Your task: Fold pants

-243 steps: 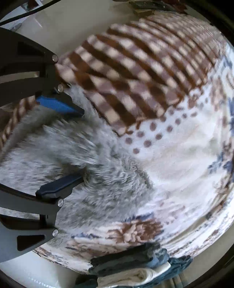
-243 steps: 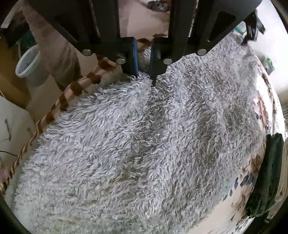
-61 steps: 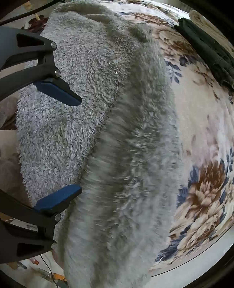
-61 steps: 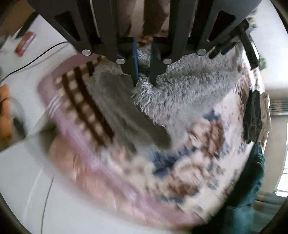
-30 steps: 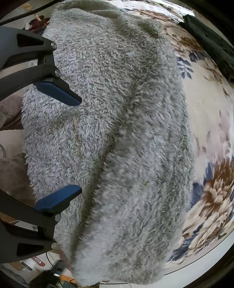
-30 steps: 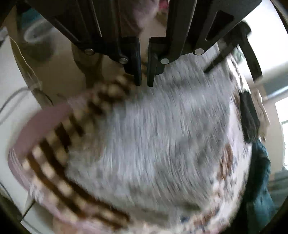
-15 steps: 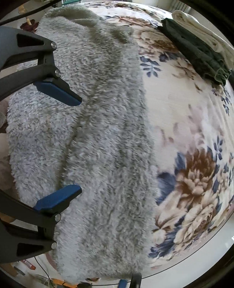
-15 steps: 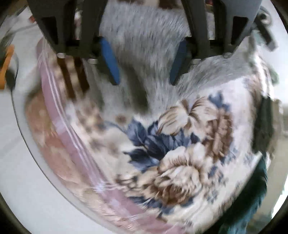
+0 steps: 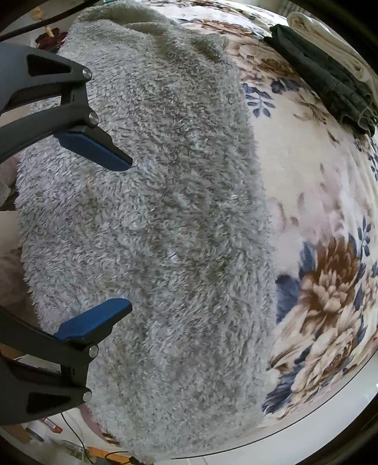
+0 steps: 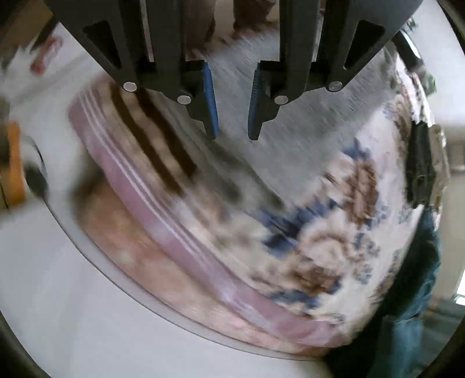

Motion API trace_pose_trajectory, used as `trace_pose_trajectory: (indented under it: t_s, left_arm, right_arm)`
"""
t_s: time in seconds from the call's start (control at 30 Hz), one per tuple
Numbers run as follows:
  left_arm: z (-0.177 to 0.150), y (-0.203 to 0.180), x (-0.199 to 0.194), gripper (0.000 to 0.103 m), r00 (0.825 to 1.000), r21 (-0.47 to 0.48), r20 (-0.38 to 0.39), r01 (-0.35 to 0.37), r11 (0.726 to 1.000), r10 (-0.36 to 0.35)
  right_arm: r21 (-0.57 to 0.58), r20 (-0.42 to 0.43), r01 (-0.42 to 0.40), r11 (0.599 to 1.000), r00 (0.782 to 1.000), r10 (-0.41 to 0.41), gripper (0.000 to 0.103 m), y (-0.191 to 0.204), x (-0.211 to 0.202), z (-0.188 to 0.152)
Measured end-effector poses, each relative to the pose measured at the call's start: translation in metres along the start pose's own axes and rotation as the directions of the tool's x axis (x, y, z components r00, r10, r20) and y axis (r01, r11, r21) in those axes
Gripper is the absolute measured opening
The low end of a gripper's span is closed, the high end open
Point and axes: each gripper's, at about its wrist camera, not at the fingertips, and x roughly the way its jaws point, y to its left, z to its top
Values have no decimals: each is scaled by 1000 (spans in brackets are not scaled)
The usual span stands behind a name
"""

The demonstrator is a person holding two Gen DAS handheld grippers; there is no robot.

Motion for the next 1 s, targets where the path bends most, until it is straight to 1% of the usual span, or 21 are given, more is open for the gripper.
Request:
trace_pose_trajectory:
  t_s: [0.03,0.07,0.13,0.17,0.23,0.27,0.3,0.33,0.4,0.5,0.6,0.67,0.7,0.73,0.77,0.8,0.83,0.87,0.93,0.97,1.0]
  left_arm:
    - [-8,-9,0,90,1000,6,-4,-1,1000,1]
    - [-17,-16,-2,90,1000,11,-8,-2,1000,2]
    - [-21,-22,0,89,1000,18,-17,-2,1000,2]
    - [-22,-23,1,89,1000,22,-18,-3,1000,4]
    - [-26,-26,1,89,1000,33,-14,-12,999,12]
    - [-26,-27,2,89,1000,37,-12,-15,999,16]
    - [-27,-27,2,89,1000,41,-13,-18,999,18]
    - [-26,-28,4,89,1000,43,-13,-19,999,20]
    - [-19,-30,4,89,1000,46,-13,-22,999,22]
    - [-14,-33,-5,90,1000,49,-8,-22,999,23]
    - [-8,-32,-16,89,1000,47,-5,-16,999,16]
    - [-4,-33,-23,90,1000,46,-6,-10,999,11]
    - [-3,-33,-24,90,1000,45,-6,-9,999,9]
    - [-2,-32,-27,89,1000,41,-4,-3,999,3]
    - [-2,-32,-29,89,1000,42,-3,-1,999,1]
    - [-1,-32,-31,90,1000,44,-1,-4,999,4]
    - [-1,-34,-32,90,1000,48,3,-8,999,8]
    - [0,-36,-33,90,1000,50,4,-9,999,9]
    - [-1,-42,-32,89,1000,53,6,-14,998,14]
    - [-1,-45,-31,89,1000,57,9,-22,998,22]
    - [-2,-49,-31,89,1000,63,12,-30,998,29]
  right_arm:
    - [27,-21,18,999,1000,-17,23,-8,6,-10]
    - [63,-45,8,998,999,-5,23,-18,13,-20]
    - [147,-91,-41,988,994,55,23,-36,33,-33]
    - [170,-98,-78,982,991,95,23,-41,40,-37]
    - [156,-72,-115,981,989,127,23,-38,50,-40]
    - [141,-46,-132,981,989,140,20,-33,52,-40]
    - [142,-27,-143,980,989,148,11,-30,51,-41]
    - [139,-9,-152,979,988,154,1,-28,49,-42]
    - [122,41,-149,981,989,145,1,-20,37,-44]
    - [116,146,-169,979,978,152,1,-15,-5,-45]
    - [152,197,-182,971,969,151,1,-26,-36,-50]
    - [175,184,-193,965,970,161,1,-40,-42,-51]
    - [191,147,-216,958,971,189,2,-47,-36,-50]
    - [210,99,-241,948,970,224,7,-54,-27,-48]
    - [223,40,-258,940,966,256,22,-59,-16,-45]
    - [222,3,-262,939,963,268,35,-60,-3,-43]
    - [214,-7,-252,944,966,260,60,-59,6,-43]
    - [208,-25,-247,947,966,257,72,-57,19,-42]
    - [225,-63,-242,944,963,262,72,-54,45,-40]
    - [229,-63,-228,946,967,249,67,-53,55,-40]
    - [210,-63,-201,957,974,218,56,-50,65,-38]
